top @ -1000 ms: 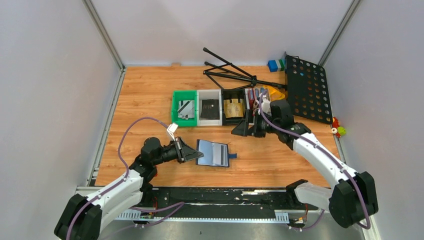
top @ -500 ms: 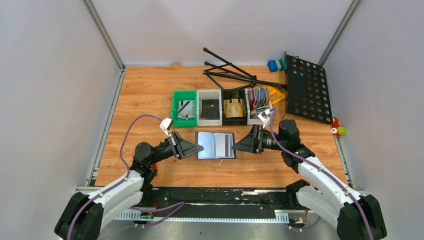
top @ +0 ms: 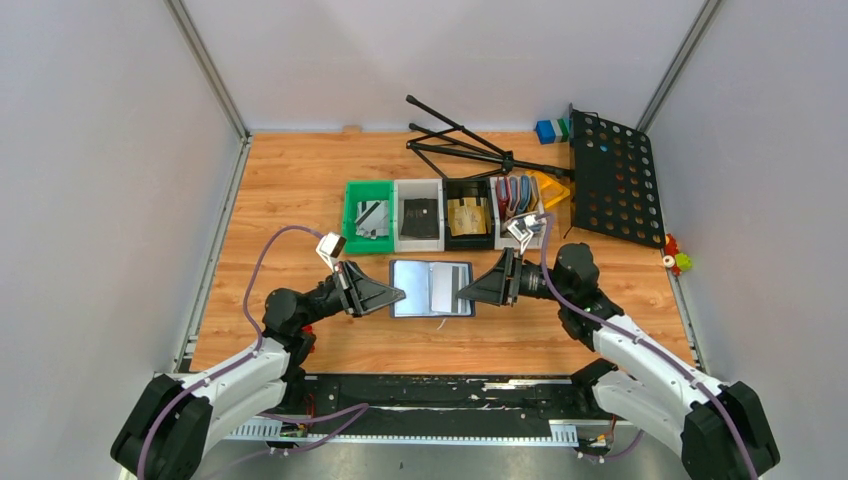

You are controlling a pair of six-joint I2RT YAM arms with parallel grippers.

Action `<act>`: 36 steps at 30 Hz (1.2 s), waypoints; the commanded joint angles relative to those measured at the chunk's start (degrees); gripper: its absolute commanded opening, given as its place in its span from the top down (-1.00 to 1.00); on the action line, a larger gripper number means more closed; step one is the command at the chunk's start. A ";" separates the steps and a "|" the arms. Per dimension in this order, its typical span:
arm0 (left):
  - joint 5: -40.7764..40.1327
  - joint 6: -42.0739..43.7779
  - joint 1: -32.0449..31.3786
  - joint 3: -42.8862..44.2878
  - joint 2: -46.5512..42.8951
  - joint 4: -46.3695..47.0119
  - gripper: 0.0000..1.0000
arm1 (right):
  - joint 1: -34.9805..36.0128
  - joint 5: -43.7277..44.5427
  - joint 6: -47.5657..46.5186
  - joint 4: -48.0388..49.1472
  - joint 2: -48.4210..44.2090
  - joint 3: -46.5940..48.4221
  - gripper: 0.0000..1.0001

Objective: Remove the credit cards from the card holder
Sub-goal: Remove the credit card from the card holder.

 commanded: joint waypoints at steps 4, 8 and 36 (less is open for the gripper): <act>0.51 0.21 0.24 -0.12 -0.57 3.61 1.00 | 0.51 -0.12 5.36 9.92 1.18 -1.24 0.19; 0.35 1.20 0.24 -0.29 -0.63 2.37 1.00 | 0.64 -0.25 6.37 11.09 1.39 -1.65 0.38; -1.18 2.37 0.30 -1.34 -0.95 1.18 1.00 | 5.14 3.30 10.07 18.53 4.31 -4.33 0.26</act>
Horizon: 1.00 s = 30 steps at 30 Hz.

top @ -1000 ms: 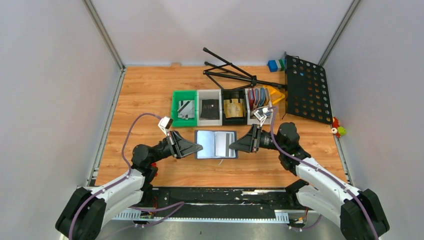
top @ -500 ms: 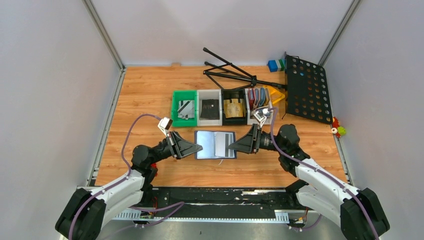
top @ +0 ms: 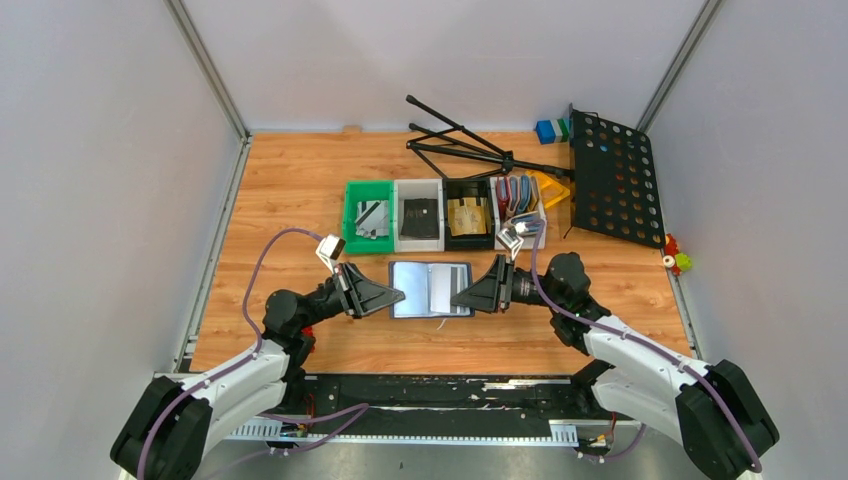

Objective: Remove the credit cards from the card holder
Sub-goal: Remove the credit card from the card holder.

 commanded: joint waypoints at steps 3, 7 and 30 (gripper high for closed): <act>-0.59 3.45 0.21 -0.72 -0.84 -0.26 1.00 | 0.21 1.25 0.84 3.89 -1.00 -0.12 0.35; -0.68 4.84 0.28 -0.85 -2.02 -2.64 1.00 | 0.27 1.40 0.68 3.40 -1.09 -0.36 0.48; -17.90 41.02 0.28 16.48 -23.60 -77.54 -0.11 | 0.21 5.65 -10.14 -12.93 -1.47 2.72 0.99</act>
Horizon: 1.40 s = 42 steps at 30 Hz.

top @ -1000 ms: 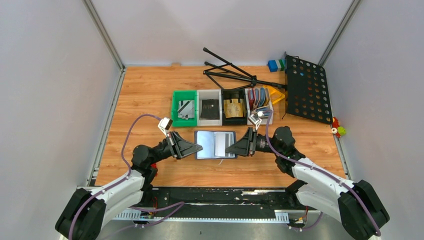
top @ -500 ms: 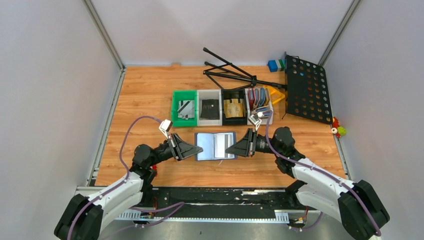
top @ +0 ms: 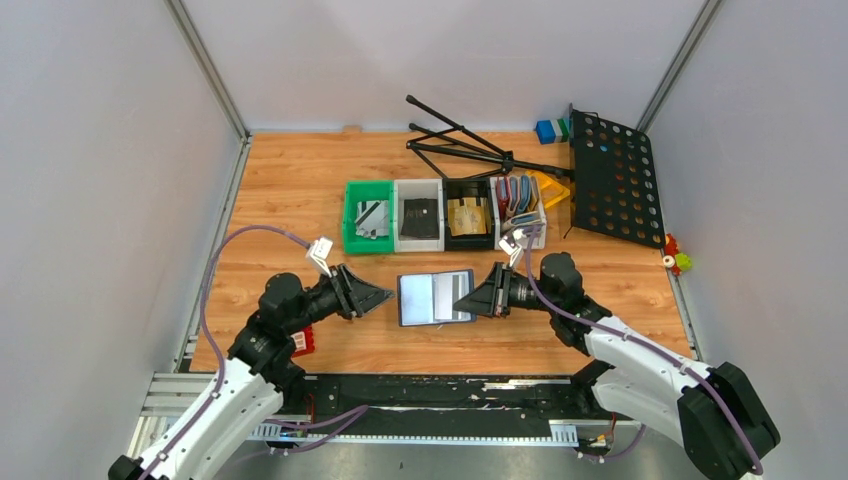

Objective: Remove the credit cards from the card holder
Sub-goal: Remove the credit card from the card holder.

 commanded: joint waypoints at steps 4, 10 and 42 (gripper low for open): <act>7.36 2.88 -0.02 1.64 1.50 1.07 0.26 | 0.33 0.58 -2.76 1.04 0.67 3.02 1.00; 11.72 -6.65 -4.70 -2.58 11.36 23.88 0.38 | 2.41 -0.23 -1.29 5.20 3.21 3.71 1.00; 11.37 -23.32 -7.65 -7.54 27.90 58.18 0.57 | 5.52 -1.71 5.04 17.90 9.05 2.51 1.00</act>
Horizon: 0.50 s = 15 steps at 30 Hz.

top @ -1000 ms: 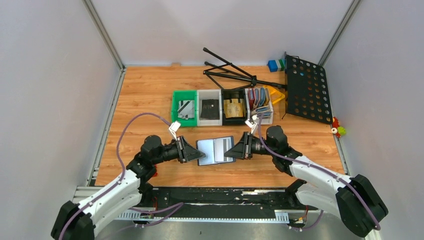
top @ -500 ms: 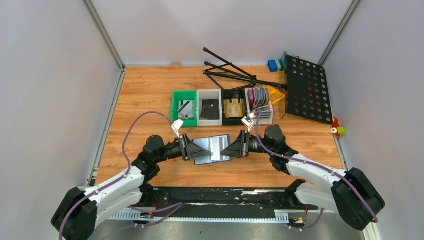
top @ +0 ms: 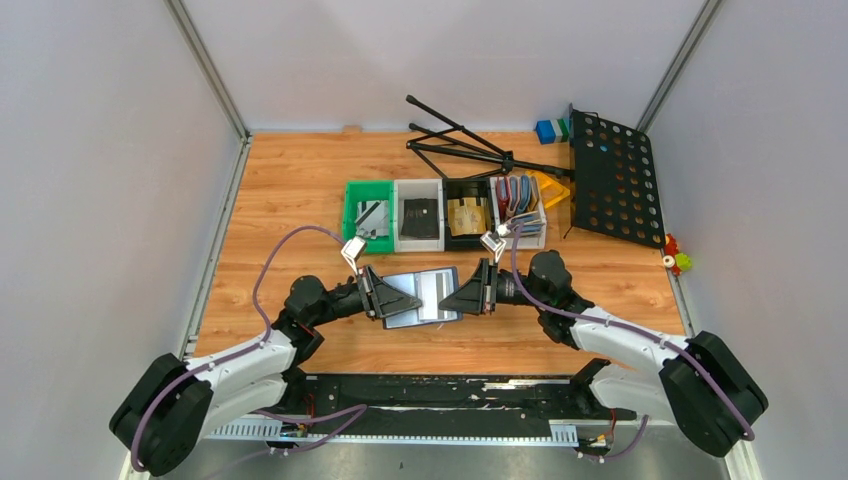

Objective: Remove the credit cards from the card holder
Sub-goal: Remove the credit card from the card holder.

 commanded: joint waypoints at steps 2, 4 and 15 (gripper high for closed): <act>1.26 -3.27 -0.05 -0.57 0.78 9.58 0.67 | 0.59 0.08 -1.94 1.37 0.56 0.79 1.00; 1.18 -3.23 -0.05 -0.68 0.38 9.25 0.70 | 0.54 0.38 -2.92 0.08 0.79 0.82 1.00; 2.17 -2.55 -0.05 0.48 1.30 9.21 0.67 | 3.02 0.74 -6.44 -3.09 2.62 3.30 1.00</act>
